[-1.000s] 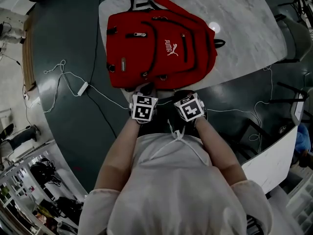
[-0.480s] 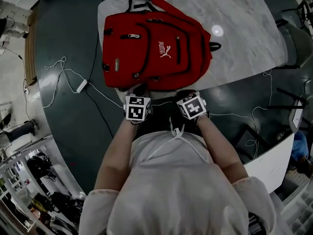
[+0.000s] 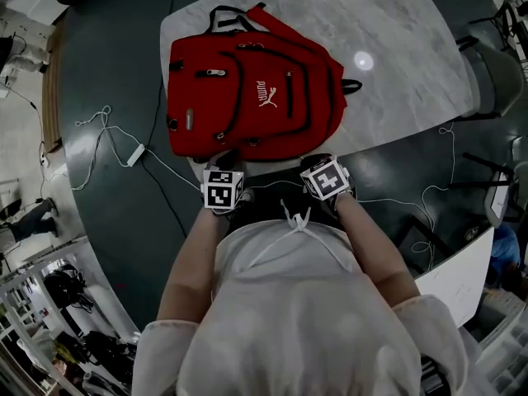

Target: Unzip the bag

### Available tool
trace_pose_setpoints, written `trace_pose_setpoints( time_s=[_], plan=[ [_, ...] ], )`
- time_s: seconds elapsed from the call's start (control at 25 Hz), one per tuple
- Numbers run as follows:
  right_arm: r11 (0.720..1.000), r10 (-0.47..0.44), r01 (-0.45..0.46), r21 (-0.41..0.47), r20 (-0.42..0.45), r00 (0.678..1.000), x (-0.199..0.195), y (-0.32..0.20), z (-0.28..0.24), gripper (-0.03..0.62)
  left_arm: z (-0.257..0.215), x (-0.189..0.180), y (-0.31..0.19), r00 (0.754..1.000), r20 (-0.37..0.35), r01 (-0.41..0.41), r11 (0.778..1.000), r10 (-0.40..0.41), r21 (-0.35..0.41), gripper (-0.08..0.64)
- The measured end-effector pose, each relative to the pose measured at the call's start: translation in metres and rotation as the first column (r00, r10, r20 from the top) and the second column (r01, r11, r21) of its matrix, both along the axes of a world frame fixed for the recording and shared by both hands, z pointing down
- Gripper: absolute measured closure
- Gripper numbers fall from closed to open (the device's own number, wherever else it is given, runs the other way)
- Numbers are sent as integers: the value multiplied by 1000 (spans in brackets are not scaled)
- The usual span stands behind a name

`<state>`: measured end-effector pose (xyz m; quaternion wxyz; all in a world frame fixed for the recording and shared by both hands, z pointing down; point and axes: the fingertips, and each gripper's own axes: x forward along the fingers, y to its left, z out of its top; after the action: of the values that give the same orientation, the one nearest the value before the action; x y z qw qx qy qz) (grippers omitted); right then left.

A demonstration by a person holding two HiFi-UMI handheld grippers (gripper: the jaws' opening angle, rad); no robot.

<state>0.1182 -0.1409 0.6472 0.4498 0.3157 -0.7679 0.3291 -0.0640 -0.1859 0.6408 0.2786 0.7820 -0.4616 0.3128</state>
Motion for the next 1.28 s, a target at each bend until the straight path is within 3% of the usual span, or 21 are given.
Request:
trace_pose_setpoints(
  time_s=[0.4, 1.28],
  plan=[
    [999, 26, -28, -42, -43, 999, 42, -8, 1, 565, 0, 0, 0, 1000, 5, 16, 1000, -16, 4, 540],
    [1000, -3, 0, -24, -126, 992, 96, -46, -3, 565, 0, -1, 0, 999, 13, 38, 999, -39, 8, 540]
  ],
)
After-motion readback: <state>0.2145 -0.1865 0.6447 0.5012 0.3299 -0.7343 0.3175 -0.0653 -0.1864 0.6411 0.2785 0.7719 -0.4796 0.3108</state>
